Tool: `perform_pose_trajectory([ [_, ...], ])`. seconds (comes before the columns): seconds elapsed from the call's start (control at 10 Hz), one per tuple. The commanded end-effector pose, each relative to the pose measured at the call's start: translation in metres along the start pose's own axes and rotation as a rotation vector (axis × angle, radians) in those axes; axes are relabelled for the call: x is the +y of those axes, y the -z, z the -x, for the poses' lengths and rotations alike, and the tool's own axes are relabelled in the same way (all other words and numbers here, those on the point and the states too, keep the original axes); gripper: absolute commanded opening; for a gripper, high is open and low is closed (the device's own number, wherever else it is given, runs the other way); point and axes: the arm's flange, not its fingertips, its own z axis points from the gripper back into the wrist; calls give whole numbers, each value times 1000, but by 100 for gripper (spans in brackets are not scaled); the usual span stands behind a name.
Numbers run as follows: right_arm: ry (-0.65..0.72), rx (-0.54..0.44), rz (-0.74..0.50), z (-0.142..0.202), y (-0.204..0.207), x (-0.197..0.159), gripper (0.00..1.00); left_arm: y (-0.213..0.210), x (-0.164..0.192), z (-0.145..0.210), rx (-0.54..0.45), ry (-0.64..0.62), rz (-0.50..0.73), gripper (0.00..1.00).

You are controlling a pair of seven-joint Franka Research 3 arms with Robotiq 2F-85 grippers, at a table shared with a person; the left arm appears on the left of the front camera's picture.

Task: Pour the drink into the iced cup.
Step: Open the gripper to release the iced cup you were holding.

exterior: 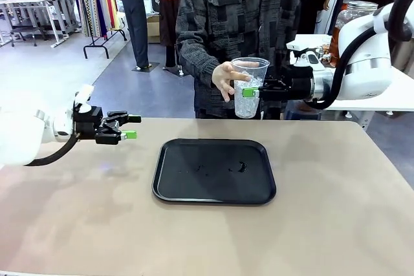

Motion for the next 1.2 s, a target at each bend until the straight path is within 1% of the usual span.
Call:
perform_pose_trajectory([
  [0.0, -18, -5, -3, -6, 0, 2, 60, 1, 0, -2, 0, 2, 0, 100],
  [0.8, -18, -5, -3, -6, 0, 2, 60, 1, 0, -2, 0, 2, 0, 100],
  [0.9, -2, -1, 0, -1, -1, 0, 60, 1, 0, -2, 0, 2, 0, 100],
  [1.0, -1, -6, -15, 0, -2, 1, 78, 1, 0, -2, 0, 2, 0, 100],
  [1.1, 1, -8, -23, 2, -6, 0, 98, 1, 0, -2, 0, 2, 0, 100],
])
